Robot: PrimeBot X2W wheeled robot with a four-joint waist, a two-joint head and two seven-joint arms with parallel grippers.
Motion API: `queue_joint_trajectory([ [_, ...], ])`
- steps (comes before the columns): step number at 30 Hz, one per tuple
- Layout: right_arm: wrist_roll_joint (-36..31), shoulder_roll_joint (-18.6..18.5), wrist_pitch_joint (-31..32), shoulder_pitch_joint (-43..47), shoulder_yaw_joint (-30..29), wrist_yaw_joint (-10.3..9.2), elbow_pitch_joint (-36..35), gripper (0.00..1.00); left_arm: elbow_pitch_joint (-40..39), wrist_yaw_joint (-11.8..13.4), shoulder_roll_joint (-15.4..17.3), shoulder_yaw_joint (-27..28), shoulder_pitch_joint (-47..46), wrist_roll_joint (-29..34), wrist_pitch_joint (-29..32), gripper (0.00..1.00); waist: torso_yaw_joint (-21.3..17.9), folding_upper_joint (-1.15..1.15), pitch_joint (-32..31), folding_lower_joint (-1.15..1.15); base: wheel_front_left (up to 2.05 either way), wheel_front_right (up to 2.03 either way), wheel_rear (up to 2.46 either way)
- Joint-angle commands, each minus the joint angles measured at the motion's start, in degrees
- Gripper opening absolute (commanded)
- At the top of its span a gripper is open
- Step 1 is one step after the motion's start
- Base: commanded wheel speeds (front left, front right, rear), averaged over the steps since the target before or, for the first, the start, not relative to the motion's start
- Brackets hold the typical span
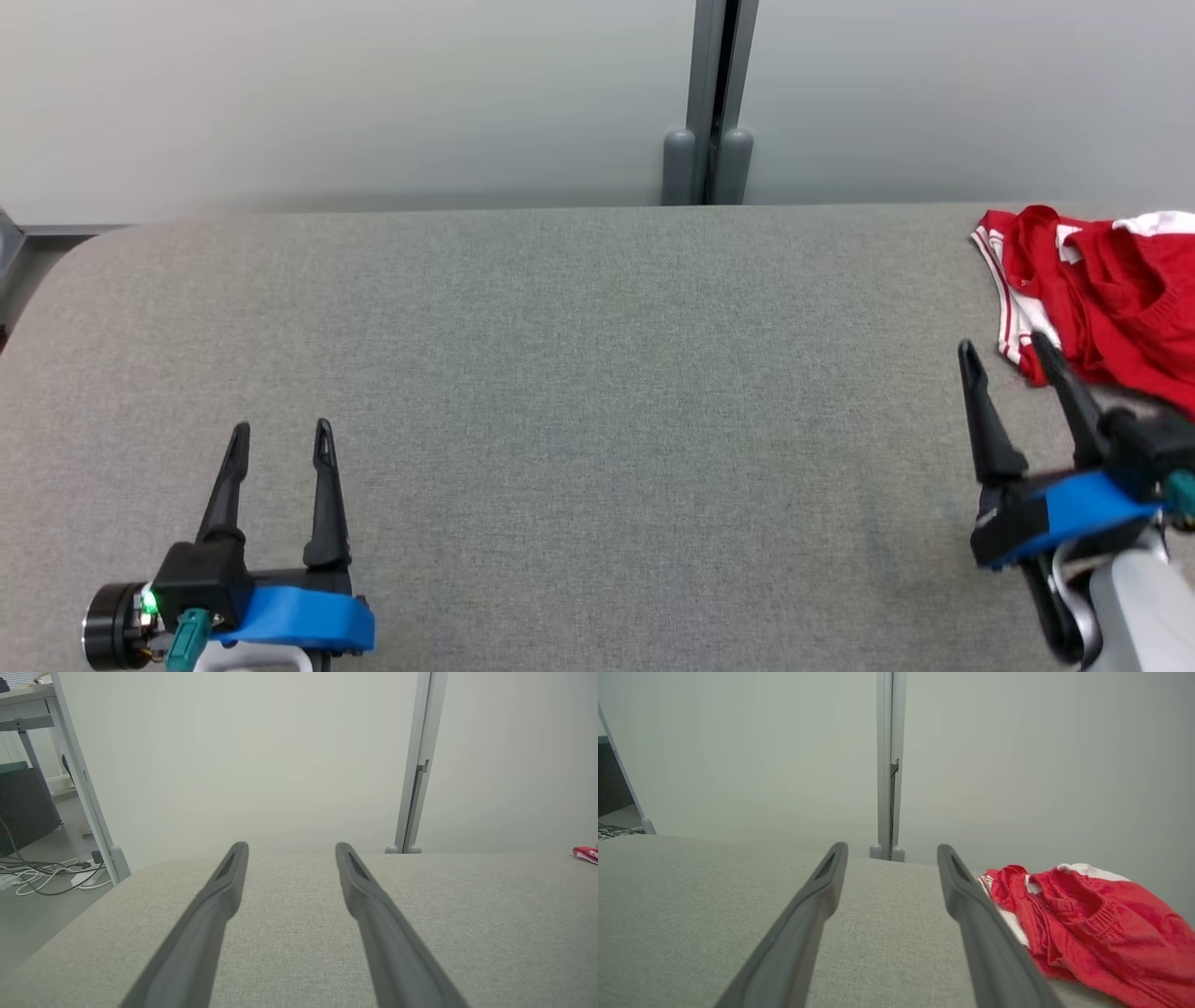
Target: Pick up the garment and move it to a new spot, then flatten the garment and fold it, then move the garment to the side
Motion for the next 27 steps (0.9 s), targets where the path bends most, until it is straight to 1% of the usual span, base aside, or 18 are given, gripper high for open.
queue_joint_trajectory([
  [1,-0.51,0.61,0.14,1.47,-0.67,-0.01,-0.74,1.00,0.18,-0.04,-0.10,0.10,0.44,-0.26,-0.14,1.00,-0.01,0.00,-0.29,0.01,0.00,0.00,0.00],
  [8,-3.17,5.60,2.82,9.91,-4.78,-0.01,-8.33,1.00,0.86,-0.17,0.06,0.31,1.72,-0.08,-0.14,1.00,-0.05,0.00,-1.88,0.01,0.00,0.00,0.00],
  [11,-3.88,7.81,4.21,12.32,-5.39,-0.01,-11.15,1.00,1.16,-0.17,0.20,0.34,2.29,0.06,-0.14,1.00,-0.09,0.00,-2.50,0.01,0.00,0.00,0.00],
  [14,-4.69,9.16,5.38,14.00,-5.79,-0.01,-13.87,1.00,1.22,-0.15,0.24,0.27,2.40,0.13,-0.14,1.00,-0.14,0.00,-2.80,0.01,0.00,0.00,0.00],
  [19,-5.02,10.25,6.79,15.60,-5.93,-0.01,-16.11,1.00,1.40,-0.19,0.22,-0.09,2.46,0.11,-0.14,1.00,-0.14,0.00,-3.23,0.01,0.00,0.00,0.00],
  [27,-5.45,10.79,7.89,16.25,-6.48,-0.01,-17.49,1.00,1.83,-0.15,0.55,0.03,2.28,-0.31,-0.14,1.00,0.03,0.00,-3.33,0.01,0.00,0.00,0.00],
])
